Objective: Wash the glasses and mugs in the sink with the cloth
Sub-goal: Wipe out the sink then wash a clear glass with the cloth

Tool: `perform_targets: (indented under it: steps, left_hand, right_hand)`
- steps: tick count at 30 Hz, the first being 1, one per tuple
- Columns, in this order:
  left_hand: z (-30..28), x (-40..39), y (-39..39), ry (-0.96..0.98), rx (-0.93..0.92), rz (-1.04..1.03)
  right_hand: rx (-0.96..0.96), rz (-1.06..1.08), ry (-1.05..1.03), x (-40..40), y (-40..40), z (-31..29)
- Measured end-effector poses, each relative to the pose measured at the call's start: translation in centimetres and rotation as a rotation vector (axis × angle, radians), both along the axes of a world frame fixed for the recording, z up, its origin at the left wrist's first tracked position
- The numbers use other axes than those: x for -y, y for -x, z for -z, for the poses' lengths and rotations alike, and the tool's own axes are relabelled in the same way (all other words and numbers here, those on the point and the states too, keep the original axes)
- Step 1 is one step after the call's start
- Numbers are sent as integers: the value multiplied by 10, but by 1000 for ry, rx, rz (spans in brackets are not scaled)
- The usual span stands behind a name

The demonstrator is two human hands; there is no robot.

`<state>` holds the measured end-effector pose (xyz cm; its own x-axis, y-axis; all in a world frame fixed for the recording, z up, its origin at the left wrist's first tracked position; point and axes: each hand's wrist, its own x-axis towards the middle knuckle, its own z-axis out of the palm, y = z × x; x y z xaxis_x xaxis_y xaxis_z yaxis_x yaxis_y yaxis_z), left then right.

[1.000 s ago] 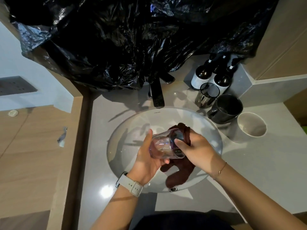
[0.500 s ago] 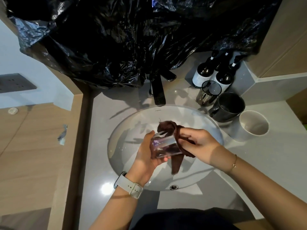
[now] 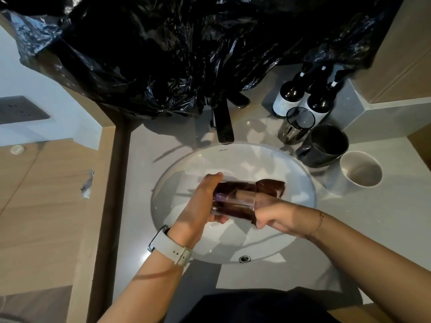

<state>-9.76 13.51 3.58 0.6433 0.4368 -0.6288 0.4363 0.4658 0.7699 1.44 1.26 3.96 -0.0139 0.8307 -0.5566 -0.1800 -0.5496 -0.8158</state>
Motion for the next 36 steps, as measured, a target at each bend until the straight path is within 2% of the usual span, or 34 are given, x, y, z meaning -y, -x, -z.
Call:
perform_targets:
  steps: [2, 5, 8, 10, 14, 16, 18, 21, 22, 23, 26, 28, 30, 32, 33, 36]
  left_hand:
    - [0, 1, -2, -31, 6, -35]
    - [7, 2, -5, -46, 15, -68]
    - [12, 8, -4, 40, 10, -93]
    - [12, 13, -2, 73, 3, -103]
    - [15, 11, -2, 2, -12, -134]
    - [15, 8, -1, -25, -12, -137]
    - [11, 6, 2, -19, -10, -137]
    - [6, 3, 2, 25, -34, -69]
    - [5, 2, 1, 58, -52, -54]
    - [5, 1, 0, 106, -77, -48]
    - [9, 3, 1, 324, -141, -82]
    - [14, 5, 1, 402, -130, -106]
    - [19, 6, 1, 418, -113, -140]
    - [25, 6, 3, 410, -113, -215]
    - [28, 6, 4, 405, -116, -259]
    - [36, 7, 8, 425, -101, -354]
  right_hand:
    - [-204, 168, -29, -1, -4, 1]
    - [-514, 189, -111, -1, -13, 0]
    - [-590, 178, -130, 3, -16, 6]
    - [-630, 244, -138, 4, -15, 7]
    - [-836, 462, -179, 5, 3, 4]
    - [-912, 474, -222, 3, 15, 0]
    - [-871, 467, -239, 4, 20, -3]
    - [-620, 383, -208, 12, 25, -4]
    - [-488, 321, -169, 13, 25, -5]
    - [-279, 234, -146, 14, 24, -3]
    - [377, -141, -267, 9, 19, 1]
    - [602, -266, -293, 10, 15, 5]
    - [669, -261, -232, 16, 10, 7]
    - [655, -223, -156, 28, 7, 14]
    - [576, -178, -106, 33, 7, 17]
    - [156, 59, -61, 46, 3, 25]
